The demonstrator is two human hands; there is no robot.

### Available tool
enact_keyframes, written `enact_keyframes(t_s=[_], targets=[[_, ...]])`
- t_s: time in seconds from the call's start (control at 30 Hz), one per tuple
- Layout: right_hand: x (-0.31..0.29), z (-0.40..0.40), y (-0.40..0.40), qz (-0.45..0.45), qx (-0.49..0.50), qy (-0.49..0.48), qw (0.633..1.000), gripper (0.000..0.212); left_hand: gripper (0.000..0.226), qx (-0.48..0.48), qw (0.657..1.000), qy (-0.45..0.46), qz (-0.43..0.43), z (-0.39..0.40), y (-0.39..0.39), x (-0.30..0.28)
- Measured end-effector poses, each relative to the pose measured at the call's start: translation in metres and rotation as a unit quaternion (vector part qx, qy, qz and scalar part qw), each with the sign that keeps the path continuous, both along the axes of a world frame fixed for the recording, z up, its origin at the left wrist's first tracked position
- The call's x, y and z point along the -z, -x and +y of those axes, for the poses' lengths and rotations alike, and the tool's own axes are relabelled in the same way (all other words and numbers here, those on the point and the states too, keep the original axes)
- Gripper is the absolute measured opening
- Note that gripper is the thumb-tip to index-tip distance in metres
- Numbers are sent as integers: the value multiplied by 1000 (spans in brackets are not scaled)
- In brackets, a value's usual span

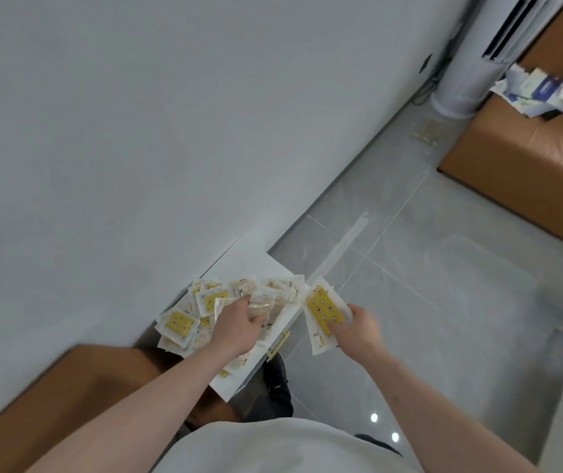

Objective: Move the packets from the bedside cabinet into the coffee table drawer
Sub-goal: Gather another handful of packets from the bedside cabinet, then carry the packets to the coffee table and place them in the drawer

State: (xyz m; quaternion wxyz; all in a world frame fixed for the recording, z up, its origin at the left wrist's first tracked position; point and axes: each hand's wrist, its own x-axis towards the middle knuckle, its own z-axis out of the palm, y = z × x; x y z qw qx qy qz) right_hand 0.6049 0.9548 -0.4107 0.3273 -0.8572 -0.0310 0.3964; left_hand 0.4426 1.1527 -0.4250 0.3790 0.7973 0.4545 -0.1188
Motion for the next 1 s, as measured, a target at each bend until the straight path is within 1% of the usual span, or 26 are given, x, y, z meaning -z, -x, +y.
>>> enact_keyframes(t_s=[0.07, 0.17, 0.23, 0.33, 0.47, 0.6, 0.8, 0.93, 1.0], targets=[[-2, -25, -3, 1, 23, -9, 1000, 22, 68, 22, 1000, -12, -8, -18, -11, -8], [-6, -75, -7, -6, 52, -23, 998, 20, 51, 56, 998, -6, -37, -53, -31, -18], [-9, -116, -9, -12, 72, -28, 997, 15, 49, 73, 996, -16, -37, -85, -44, -23], [-14, -187, -9, -22, 99, -29, 994, 14, 50, 99, 994, -31, -39, -146, -62, -30], [-21, -289, -4, -24, 125, -22, 992, 17, 35, 136, 988, -28, -70, -239, -76, -43], [-32, -377, 5, -28, 162, -18, 986, 17, 33, 188, 979, -25, -74, -318, -89, -57], [-50, -464, 4, -29, 219, -28, 975, 21, 28, 249, 967, -20, -51, -396, -122, -69], [-55, -522, -7, -40, 268, -17, 962, 27, 25, 294, 955, -14, -43, -447, -164, -61], [-57, -557, -10, -48, 304, -3, 952, 27, 27, 335, 941, -9, -38, -481, -189, -52]])
